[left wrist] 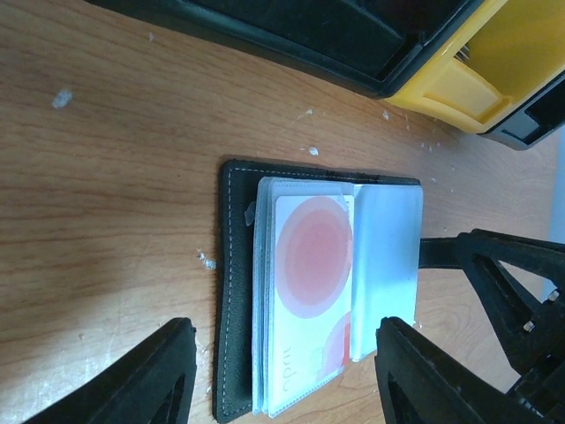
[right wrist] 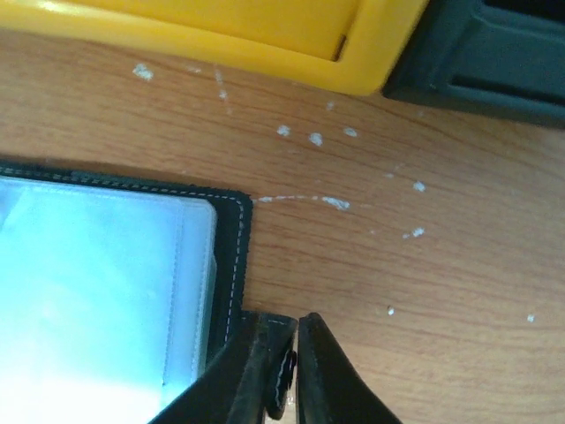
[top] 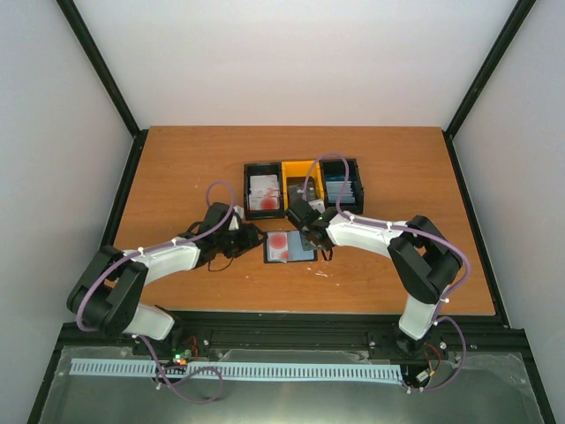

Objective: Put the credit cards into the card holder
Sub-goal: Close the card holder at the center of the board.

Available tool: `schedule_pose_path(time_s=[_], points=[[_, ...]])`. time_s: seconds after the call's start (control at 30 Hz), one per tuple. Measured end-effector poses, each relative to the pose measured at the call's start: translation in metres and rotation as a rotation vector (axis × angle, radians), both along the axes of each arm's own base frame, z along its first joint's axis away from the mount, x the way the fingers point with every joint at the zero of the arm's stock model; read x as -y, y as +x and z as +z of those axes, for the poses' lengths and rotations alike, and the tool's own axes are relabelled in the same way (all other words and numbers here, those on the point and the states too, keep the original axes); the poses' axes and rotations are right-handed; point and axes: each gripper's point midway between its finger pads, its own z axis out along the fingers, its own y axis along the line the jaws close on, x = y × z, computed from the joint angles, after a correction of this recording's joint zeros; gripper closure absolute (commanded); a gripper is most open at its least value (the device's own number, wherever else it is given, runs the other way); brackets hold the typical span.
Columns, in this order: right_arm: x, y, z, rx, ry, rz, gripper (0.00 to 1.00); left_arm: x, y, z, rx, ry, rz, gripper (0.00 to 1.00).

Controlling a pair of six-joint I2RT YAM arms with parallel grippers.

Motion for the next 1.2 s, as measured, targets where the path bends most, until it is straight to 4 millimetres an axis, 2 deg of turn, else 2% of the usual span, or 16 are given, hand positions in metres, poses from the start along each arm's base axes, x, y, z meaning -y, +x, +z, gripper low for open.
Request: schedule_pose_path(time_s=[0.27,0.4,0.47,0.57,0.8,1.07,1.2], points=[[-0.007,-0.004,0.002,-0.020,0.047,0.006,0.97,0.000,0.001,0.001,0.005,-0.003,0.000,0.43],[-0.024,-0.007,0.028,-0.013,0.176,0.038,0.97,-0.001,0.000,0.000,0.004,0.000,0.002,0.47],[-0.039,-0.008,0.047,0.000,0.277,0.061,0.97,-0.002,0.000,-0.002,0.002,0.004,0.006,0.49],[-0.058,-0.009,0.062,0.003,0.389,0.090,0.97,-0.005,-0.001,-0.005,-0.004,0.010,0.014,0.50],[-0.097,-0.012,0.051,-0.077,0.549,0.141,0.97,-0.023,-0.004,-0.009,-0.009,0.039,0.071,0.50],[-0.144,-0.010,0.070,-0.116,0.775,0.208,0.93,-0.049,-0.004,-0.004,0.013,0.053,0.165,0.49],[-0.158,-0.011,0.063,-0.155,0.825,0.222,0.93,-0.052,-0.006,-0.006,0.005,0.060,0.173,0.49]])
